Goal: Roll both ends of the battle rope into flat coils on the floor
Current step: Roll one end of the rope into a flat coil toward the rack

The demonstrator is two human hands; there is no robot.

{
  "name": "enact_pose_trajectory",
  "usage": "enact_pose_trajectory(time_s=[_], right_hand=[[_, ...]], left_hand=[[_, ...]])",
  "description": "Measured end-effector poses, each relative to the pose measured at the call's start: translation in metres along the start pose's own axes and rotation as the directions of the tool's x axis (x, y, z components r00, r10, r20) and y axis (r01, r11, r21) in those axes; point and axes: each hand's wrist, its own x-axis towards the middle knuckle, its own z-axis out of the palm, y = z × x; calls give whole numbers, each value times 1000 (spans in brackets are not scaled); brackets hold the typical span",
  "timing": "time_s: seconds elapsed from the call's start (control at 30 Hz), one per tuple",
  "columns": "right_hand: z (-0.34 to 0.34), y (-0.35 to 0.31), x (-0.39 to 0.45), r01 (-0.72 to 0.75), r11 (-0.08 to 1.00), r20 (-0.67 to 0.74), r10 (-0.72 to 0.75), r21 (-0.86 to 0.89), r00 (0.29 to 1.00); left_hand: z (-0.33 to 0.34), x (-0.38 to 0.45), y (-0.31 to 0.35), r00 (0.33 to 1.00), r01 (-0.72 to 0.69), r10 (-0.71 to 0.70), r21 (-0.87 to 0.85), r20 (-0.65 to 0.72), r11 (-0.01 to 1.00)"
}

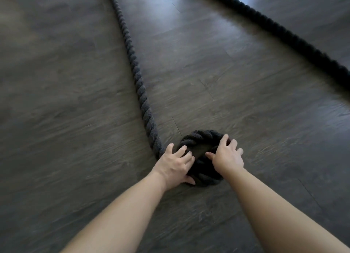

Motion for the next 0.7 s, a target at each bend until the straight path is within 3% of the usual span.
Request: enact_pose_trajectory(time_s=[0.1, 0.27, 0.4, 0.5, 0.63, 0.7], right_hand=[[5, -20, -5, -59, 997, -60, 62, 59, 996], [11, -53, -17, -454, 826, 157, 426, 334, 891], [6, -60, -4, -482, 834, 196, 443, 269, 875], [3, -59, 2, -485, 846, 184, 452, 222, 873], [0, -64, 13, -457, 874, 186, 428, 165, 885], [-1, -64, 15, -424, 896, 181, 399, 131, 899]], left_hand=[[-2, 7, 9, 992, 127, -127, -2, 25, 992], [-2, 18, 17, 973, 228, -228, 3, 20, 974], [0, 18, 10, 970, 226, -232, -91, -69, 970], [-11, 17, 4, 971, 228, -238, -271, -6, 935], [-18, 21, -49, 993, -24, 58, -320, 99, 947], [-31, 26, -82, 923, -135, 216, -259, 318, 956]])
